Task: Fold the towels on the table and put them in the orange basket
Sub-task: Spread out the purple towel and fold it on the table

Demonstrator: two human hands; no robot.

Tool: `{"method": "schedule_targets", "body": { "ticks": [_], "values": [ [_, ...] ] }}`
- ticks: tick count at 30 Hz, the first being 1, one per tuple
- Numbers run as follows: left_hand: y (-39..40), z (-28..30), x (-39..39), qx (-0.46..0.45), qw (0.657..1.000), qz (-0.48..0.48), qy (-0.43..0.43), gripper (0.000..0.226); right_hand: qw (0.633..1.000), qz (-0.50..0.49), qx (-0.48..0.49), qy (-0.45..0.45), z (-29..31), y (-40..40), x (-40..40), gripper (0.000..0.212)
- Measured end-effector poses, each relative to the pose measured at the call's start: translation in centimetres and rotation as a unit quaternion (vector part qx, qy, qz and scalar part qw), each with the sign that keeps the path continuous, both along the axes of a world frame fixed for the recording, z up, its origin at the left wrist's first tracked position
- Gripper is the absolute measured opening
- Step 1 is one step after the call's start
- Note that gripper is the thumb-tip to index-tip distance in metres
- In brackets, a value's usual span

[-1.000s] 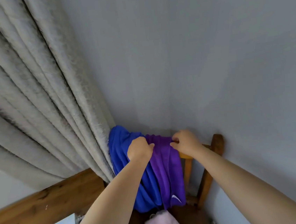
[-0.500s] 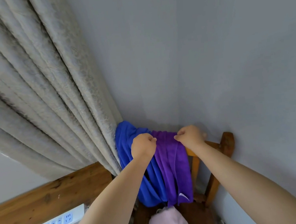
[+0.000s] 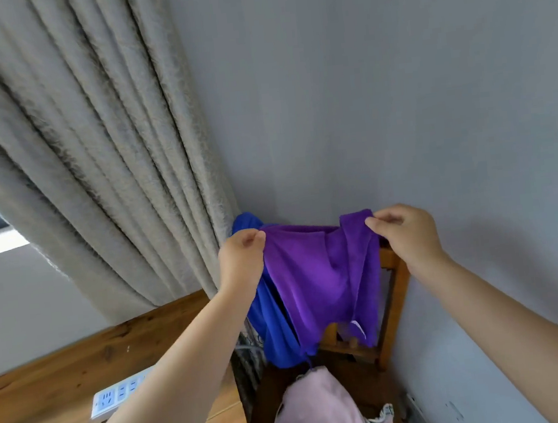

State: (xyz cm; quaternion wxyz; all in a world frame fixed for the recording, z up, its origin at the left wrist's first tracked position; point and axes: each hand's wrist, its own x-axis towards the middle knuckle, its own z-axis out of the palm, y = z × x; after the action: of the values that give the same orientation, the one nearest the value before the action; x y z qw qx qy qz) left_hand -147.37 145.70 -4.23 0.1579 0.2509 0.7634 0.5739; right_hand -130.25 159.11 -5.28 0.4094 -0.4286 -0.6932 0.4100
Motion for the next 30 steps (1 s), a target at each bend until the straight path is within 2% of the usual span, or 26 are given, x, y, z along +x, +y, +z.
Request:
{"method": "schedule_targets", "body": {
  "ticks": [4,8,14,20,25,30],
  "values": [
    [-6.8,2.2,0.5,0.045,0.998,0.043,0.006,0.013,0.998,0.039,0.016,0.055,3.6,-6.9,-0.5,0.018],
    [-16.5,4.7,0.2,0.040,0.991,0.109,0.064,0.020,0.993,0.087,0.006,0.078,6.5,-15.9,-2.5,0.031],
    [-32.1,4.5,-2.3,-0.102,0.972,0.181,0.113,0.026,0.985,0.157,-0.045,0.062,6.1,-28.3,-6.7,0.031],
    [-46.4,1.6,-4.7,-0.207,0.933,0.279,0.090,0.026,0.965,0.249,-0.079,0.016,3.2,-38.1,-11.1,0.033],
    [-53.6,-0.6,-6.9,-0.247,0.898,0.360,0.056,0.012,0.952,0.288,-0.097,-0.021,1.0,-42.4,-15.7,0.034],
    [-57.6,-2.5,-11.1,-0.318,0.857,0.403,0.042,0.012,0.939,0.304,-0.157,-0.043,-1.1,-44.2,-21.8,0.031]
  ]
}}
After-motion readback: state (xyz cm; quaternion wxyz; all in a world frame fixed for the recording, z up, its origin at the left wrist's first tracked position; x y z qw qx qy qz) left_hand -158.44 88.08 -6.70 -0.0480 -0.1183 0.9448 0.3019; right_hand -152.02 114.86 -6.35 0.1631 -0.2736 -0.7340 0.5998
